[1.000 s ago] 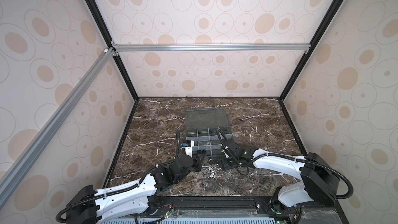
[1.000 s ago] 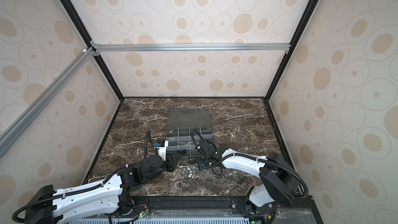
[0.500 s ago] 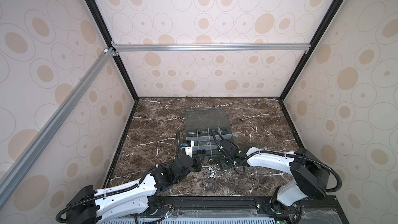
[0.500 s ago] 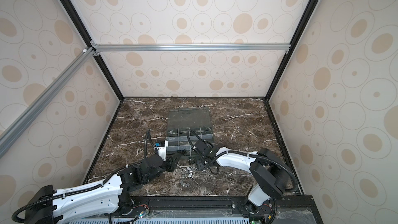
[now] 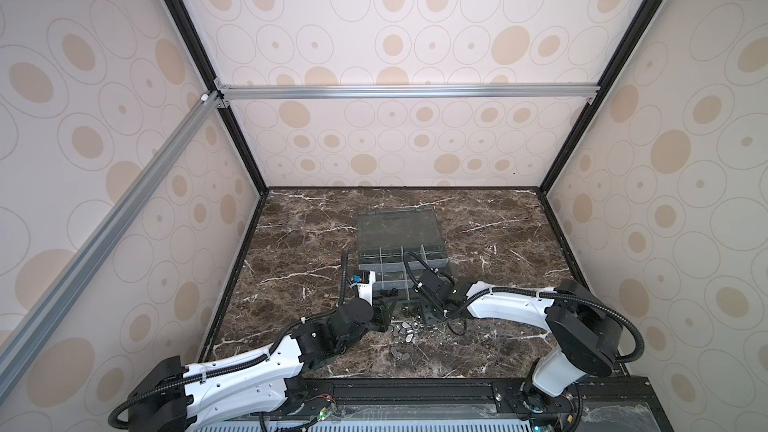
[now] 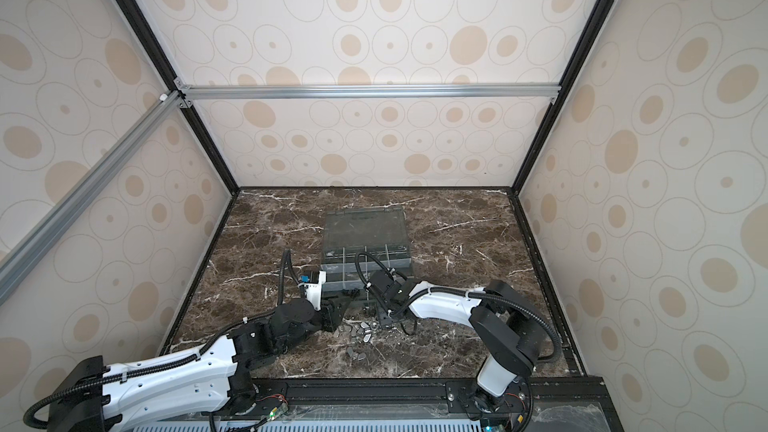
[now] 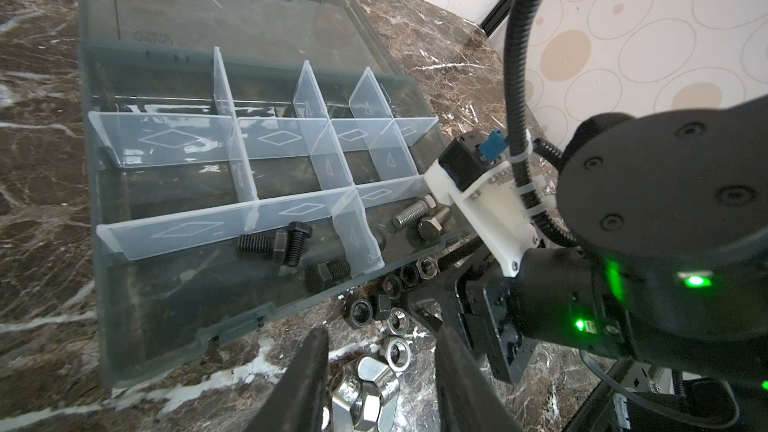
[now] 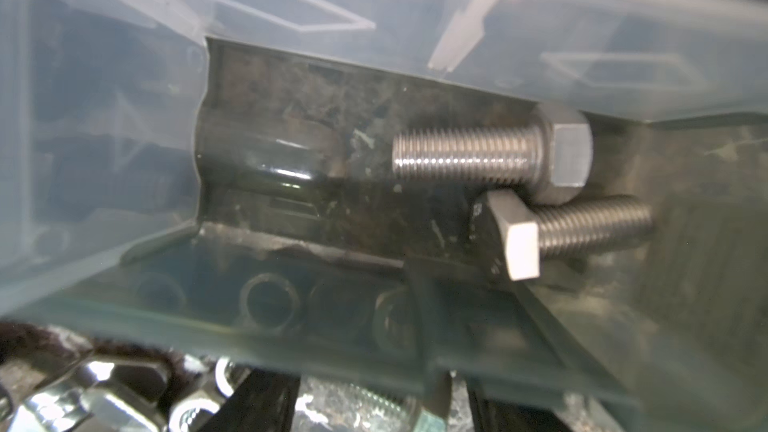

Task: Sort the screws and nuts into containers
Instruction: 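Close the right gripper on the lying silver bolt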

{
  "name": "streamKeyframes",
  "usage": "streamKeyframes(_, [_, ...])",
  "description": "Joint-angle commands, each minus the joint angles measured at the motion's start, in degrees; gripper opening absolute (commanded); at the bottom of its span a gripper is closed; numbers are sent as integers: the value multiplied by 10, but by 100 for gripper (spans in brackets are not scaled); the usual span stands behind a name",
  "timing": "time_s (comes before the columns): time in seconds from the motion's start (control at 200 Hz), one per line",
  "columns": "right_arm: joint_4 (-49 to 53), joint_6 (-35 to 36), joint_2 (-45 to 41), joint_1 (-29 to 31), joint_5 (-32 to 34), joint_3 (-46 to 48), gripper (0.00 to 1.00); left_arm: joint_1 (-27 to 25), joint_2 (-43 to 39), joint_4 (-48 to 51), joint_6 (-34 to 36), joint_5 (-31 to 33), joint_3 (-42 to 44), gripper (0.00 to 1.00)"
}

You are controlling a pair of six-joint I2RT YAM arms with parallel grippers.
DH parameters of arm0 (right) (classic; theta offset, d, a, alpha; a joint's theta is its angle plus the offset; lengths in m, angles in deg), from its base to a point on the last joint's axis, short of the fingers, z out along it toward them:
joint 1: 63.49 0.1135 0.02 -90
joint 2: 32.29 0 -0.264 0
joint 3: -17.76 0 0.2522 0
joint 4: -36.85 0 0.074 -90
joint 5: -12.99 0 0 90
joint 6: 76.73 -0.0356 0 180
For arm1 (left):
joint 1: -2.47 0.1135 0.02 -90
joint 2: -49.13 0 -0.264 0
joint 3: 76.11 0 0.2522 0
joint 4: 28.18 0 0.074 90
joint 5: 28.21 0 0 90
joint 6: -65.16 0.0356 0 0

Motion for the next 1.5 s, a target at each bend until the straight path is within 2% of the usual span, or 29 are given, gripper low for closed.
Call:
streamKeyframes(0.0, [24,-15,8,7,20,-4,63,-3,3,-8,1,6,-6,43])
streamKeyframes(0.695, [60,-30,-53,9,55,59,63,-6,9,-15,-3,3,-2,43])
streamKeyframes(0.84, [55,-13,-61,8,58,66,62,-7,11,-16,-1,1,-2,43])
streamKeyframes(1.14, [51,32,-44,9,42,61,61,-8,-5,-17,-5,5,11,43])
streamKeyframes(1.496, [49,39,-12,8,37,37,57,-9,-27,2,-2,12,10,43])
